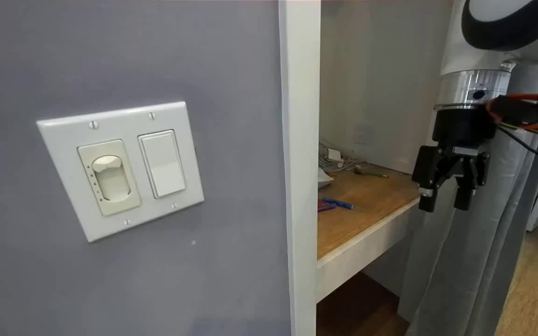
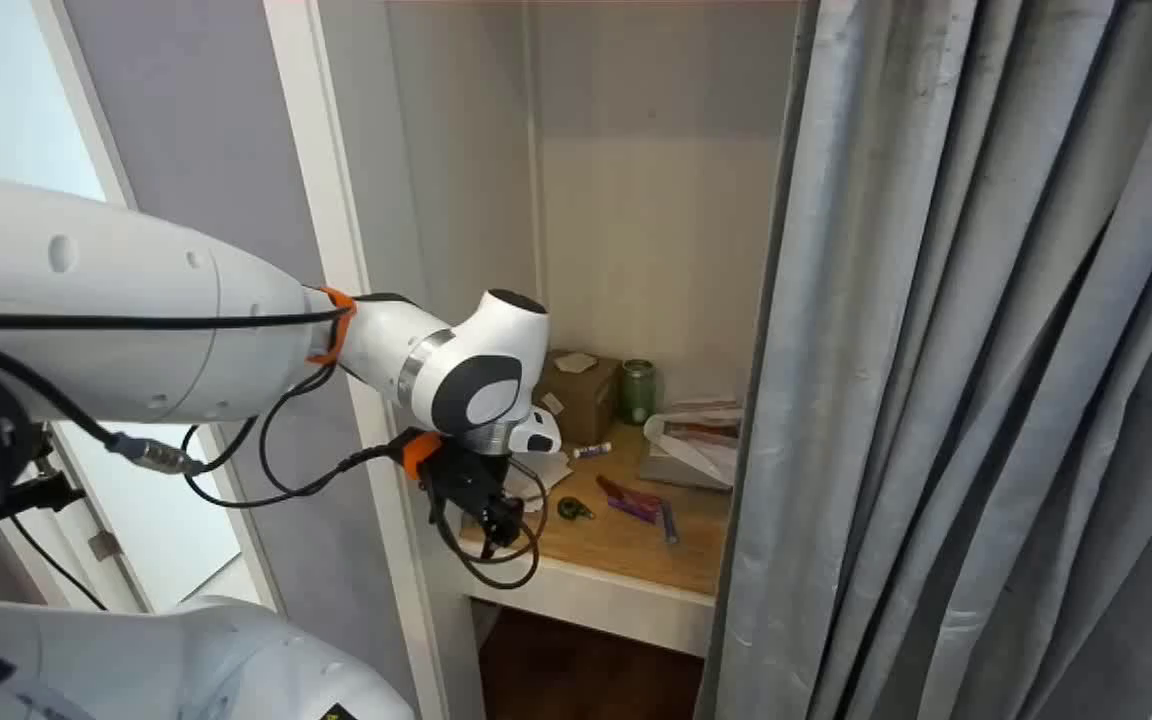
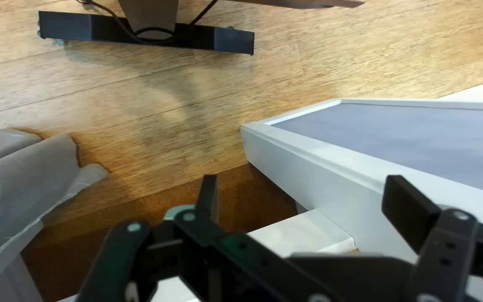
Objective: Set the blue marker upright on the shelf
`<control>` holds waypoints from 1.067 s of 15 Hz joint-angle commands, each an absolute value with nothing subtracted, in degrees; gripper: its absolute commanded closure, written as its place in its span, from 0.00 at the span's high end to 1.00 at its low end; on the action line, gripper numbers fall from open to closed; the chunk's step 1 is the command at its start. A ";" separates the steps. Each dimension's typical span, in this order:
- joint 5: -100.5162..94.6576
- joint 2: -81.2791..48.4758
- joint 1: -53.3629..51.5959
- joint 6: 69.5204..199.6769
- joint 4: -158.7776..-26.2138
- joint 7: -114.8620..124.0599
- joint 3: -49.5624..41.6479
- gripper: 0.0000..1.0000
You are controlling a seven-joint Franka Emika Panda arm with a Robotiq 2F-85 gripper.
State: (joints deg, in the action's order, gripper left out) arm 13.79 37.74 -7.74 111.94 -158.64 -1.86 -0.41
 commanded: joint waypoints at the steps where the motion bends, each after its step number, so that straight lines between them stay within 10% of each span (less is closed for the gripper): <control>1: 14.17 37.73 -7.01 111.74 -158.55 -2.23 0.27 1.00; 16: 7.59 22.36 -8.61 128.20 -146.96 -16.53 -0.19 1.00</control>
State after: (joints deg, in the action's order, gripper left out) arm 9.95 32.26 -7.53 122.19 -153.98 -11.07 -0.29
